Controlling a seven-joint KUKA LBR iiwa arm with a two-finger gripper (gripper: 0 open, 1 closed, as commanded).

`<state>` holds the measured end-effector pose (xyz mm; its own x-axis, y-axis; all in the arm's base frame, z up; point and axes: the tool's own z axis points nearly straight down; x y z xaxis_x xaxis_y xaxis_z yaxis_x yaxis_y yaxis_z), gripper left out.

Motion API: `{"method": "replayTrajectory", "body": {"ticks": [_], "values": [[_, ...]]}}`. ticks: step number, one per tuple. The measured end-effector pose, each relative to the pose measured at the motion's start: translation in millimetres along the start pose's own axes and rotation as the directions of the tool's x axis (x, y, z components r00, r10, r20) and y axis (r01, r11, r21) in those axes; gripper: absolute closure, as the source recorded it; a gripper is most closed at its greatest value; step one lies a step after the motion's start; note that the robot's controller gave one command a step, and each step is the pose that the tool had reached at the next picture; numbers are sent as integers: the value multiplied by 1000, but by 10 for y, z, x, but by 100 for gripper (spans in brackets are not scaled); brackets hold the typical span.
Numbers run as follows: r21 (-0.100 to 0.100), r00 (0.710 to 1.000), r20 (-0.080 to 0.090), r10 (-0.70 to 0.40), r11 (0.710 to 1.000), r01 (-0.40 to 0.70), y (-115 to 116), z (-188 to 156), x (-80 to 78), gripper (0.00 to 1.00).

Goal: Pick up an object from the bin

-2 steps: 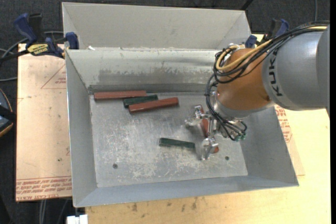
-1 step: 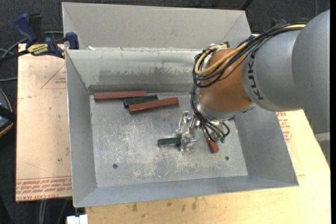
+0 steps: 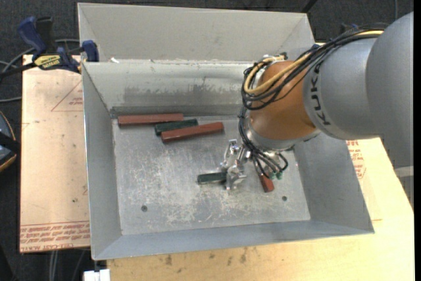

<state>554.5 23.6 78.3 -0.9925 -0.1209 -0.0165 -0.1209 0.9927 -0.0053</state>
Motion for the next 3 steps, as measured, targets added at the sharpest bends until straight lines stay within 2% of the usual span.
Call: {"method": "replayTrajectory", "body": {"ticks": [1,2,3], "values": [[0,1000,0,-1,1000,1,1,-5,0,100],[-6,1000,-11,1,1000,-1,20,-389,51,100],[-6,999,-14,-30,1000,30,-47,-1320,-107,100]]}}
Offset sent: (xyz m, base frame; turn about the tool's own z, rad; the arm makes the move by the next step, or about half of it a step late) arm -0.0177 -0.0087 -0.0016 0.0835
